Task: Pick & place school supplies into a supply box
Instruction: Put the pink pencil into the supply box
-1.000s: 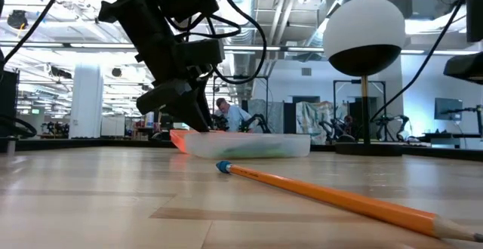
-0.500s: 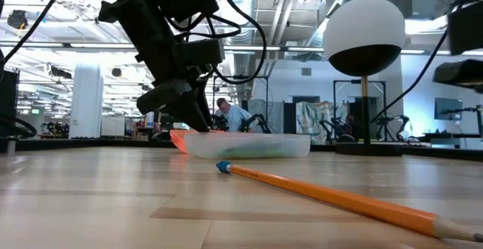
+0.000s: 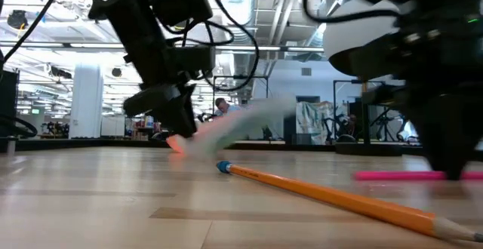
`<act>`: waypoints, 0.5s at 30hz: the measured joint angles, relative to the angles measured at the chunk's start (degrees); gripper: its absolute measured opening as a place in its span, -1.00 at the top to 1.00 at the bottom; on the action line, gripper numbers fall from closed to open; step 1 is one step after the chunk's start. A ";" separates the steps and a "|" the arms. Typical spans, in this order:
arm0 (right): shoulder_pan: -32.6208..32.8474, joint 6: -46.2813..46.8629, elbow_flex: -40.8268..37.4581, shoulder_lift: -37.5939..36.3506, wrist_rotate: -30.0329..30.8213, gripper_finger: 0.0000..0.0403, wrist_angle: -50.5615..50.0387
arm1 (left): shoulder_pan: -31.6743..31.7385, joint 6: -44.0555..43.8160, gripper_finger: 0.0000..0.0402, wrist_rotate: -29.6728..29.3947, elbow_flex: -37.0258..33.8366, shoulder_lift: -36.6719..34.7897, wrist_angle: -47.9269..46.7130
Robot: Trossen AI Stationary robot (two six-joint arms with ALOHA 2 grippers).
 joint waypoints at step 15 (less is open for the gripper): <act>-7.44 -8.96 -0.07 0.09 0.03 0.93 0.92 | -1.71 5.53 0.31 -5.72 1.56 -3.84 -1.46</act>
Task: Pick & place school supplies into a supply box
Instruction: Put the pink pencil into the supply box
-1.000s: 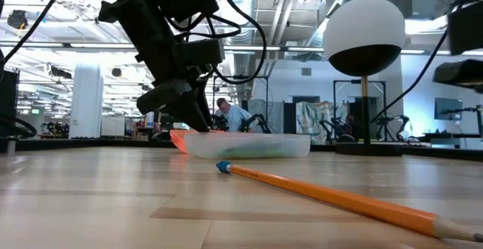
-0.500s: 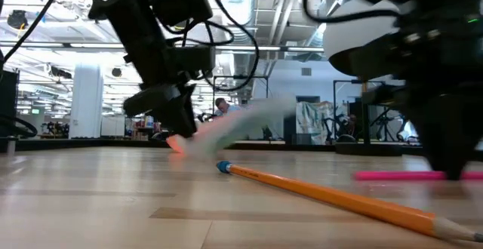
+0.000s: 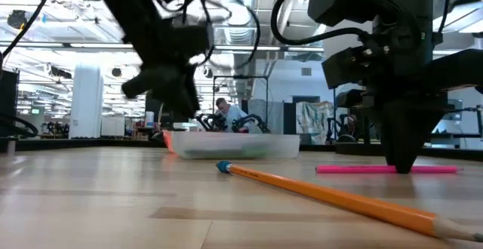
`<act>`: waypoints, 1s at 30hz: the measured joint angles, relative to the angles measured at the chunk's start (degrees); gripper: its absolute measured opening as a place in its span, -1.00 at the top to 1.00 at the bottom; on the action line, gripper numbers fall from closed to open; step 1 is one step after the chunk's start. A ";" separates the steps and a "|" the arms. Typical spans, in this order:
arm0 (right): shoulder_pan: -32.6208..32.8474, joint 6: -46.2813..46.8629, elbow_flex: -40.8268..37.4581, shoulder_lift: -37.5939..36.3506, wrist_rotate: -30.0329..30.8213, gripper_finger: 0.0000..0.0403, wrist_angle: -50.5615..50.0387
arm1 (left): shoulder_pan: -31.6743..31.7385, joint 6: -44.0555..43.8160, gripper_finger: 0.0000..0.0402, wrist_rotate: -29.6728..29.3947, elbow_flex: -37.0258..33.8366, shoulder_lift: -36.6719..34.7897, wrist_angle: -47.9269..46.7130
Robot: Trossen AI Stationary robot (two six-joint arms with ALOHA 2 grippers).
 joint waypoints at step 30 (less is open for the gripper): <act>0.54 -8.29 -0.16 0.02 8.57 1.00 6.53 | -10.63 -29.96 0.31 -19.65 0.86 -15.40 -29.08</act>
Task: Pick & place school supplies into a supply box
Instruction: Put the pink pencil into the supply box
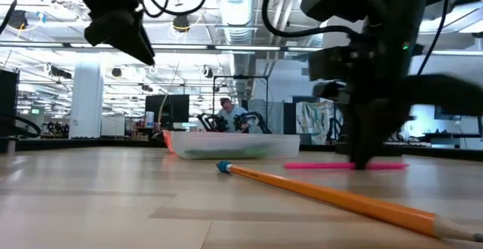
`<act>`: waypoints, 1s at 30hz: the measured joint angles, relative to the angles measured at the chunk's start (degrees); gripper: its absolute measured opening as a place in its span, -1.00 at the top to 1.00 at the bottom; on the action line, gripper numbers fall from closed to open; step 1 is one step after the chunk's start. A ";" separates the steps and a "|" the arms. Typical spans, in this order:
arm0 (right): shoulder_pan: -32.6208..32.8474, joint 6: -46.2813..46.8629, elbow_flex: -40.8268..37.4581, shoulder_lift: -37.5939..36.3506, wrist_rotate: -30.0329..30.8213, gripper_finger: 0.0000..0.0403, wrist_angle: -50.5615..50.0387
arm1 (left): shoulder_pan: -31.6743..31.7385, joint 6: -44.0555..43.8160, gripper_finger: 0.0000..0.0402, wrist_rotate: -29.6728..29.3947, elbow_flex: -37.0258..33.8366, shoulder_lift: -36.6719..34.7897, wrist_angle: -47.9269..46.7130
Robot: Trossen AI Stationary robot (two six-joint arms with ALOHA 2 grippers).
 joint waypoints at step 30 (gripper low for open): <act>-13.82 -19.79 12.01 -0.95 11.18 1.00 7.84 | -6.31 -24.40 0.31 -5.11 -9.95 0.04 -9.50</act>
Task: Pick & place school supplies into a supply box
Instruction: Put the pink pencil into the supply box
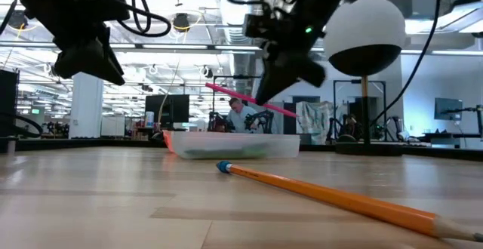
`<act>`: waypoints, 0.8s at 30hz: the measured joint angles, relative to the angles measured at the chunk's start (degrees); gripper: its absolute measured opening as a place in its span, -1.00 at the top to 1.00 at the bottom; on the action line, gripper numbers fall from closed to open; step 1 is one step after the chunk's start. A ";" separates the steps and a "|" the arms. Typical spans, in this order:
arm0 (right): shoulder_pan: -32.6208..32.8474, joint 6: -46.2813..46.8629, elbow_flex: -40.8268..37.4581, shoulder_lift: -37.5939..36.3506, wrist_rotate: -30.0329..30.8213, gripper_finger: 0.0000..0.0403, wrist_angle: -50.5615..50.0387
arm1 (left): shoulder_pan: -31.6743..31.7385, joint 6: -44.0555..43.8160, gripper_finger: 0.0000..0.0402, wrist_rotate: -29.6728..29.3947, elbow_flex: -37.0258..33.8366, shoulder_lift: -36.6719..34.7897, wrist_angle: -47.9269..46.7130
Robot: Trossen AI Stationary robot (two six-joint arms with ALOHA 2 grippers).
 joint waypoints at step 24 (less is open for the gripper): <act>-8.42 0.79 -0.01 0.08 -13.98 0.82 7.10 | -2.97 -1.49 0.31 -1.64 -0.19 0.00 2.03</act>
